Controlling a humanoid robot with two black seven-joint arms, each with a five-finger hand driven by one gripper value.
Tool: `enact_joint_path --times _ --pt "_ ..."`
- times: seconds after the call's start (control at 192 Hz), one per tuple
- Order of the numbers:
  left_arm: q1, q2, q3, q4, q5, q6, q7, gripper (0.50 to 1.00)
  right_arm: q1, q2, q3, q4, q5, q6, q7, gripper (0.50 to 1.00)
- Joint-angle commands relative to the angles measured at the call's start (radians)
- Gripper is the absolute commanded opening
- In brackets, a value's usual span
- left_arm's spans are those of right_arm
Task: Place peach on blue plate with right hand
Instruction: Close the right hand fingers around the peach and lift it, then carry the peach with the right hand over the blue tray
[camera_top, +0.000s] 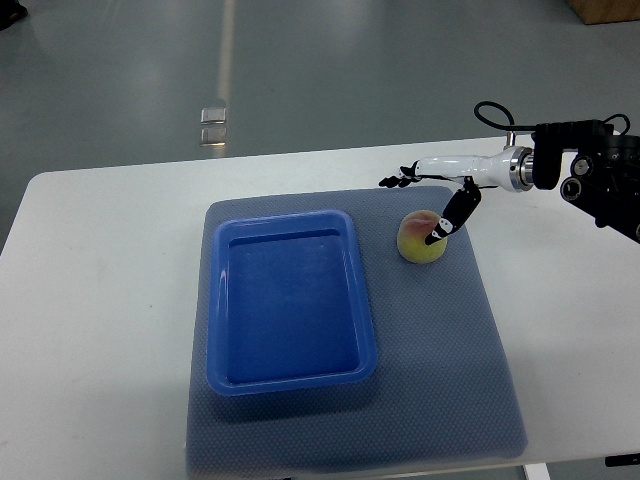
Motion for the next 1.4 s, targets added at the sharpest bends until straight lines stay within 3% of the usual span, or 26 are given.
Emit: enact_joint_path --times 0.0,0.302,0.307,0.343,0.39,0.395,0.4,0.406,0.437,0.468,0.666,0.769,0.941,1.128,1.393 --pt "0.0 0.0 0.0 -0.001 0.0 0.0 0.0 1.0 -0.03 0.013 -0.004 -0.001 -0.002 -0.034 -0.002 0.934" --pt "0.0 0.0 0.0 0.001 -0.001 0.0 0.0 1.0 -0.082 0.045 -0.009 -0.015 -0.019 -0.071 -0.022 0.926" --pt "0.0 0.0 0.0 0.001 -0.001 0.0 0.0 1.0 -0.085 0.048 -0.007 -0.017 -0.036 -0.085 -0.022 0.879" --pt "0.0 0.0 0.0 0.001 0.0 0.0 0.0 1.0 -0.088 0.049 -0.009 -0.017 -0.043 -0.093 -0.022 0.828" --pt "0.0 0.0 0.0 0.001 0.0 0.0 0.0 1.0 -0.088 0.049 -0.009 -0.017 -0.043 -0.093 -0.022 0.827" --pt "0.0 0.0 0.0 0.001 0.0 0.0 0.0 1.0 -0.091 0.051 -0.01 -0.017 -0.047 -0.103 -0.022 0.678" --pt "0.0 0.0 0.0 0.001 0.0 0.0 0.0 1.0 -0.091 0.051 -0.01 -0.017 -0.047 -0.103 -0.022 0.676" --pt "0.0 0.0 0.0 0.001 0.0 0.0 0.0 1.0 -0.093 0.051 -0.009 -0.017 -0.048 -0.106 -0.022 0.632" --pt "0.0 0.0 0.0 0.001 0.0 0.0 0.0 1.0 -0.091 0.052 -0.01 -0.017 -0.053 -0.108 -0.022 0.552" --pt "0.0 0.0 0.0 0.001 0.0 0.0 0.0 1.0 -0.09 0.051 -0.012 -0.017 -0.059 -0.108 -0.022 0.503" --pt "0.0 0.0 0.0 0.001 -0.001 0.0 0.0 1.0 -0.03 0.019 -0.01 0.011 -0.045 -0.094 -0.022 0.5" --pt "0.0 0.0 0.0 0.001 -0.001 0.0 0.0 1.0 0.079 -0.036 -0.01 0.101 0.01 -0.062 -0.028 0.5" --pt "0.0 0.0 0.0 0.001 -0.001 0.0 0.0 1.0 0.173 -0.023 -0.016 0.135 0.122 -0.056 -0.044 0.5" --pt "0.0 0.0 0.0 0.001 -0.001 0.0 0.0 1.0 0.163 0.143 -0.068 0.115 0.127 -0.091 -0.042 0.5" --pt "0.0 0.0 0.0 0.001 -0.001 0.0 0.0 1.0 0.081 0.353 -0.108 0.0 0.113 -0.143 -0.042 0.5"
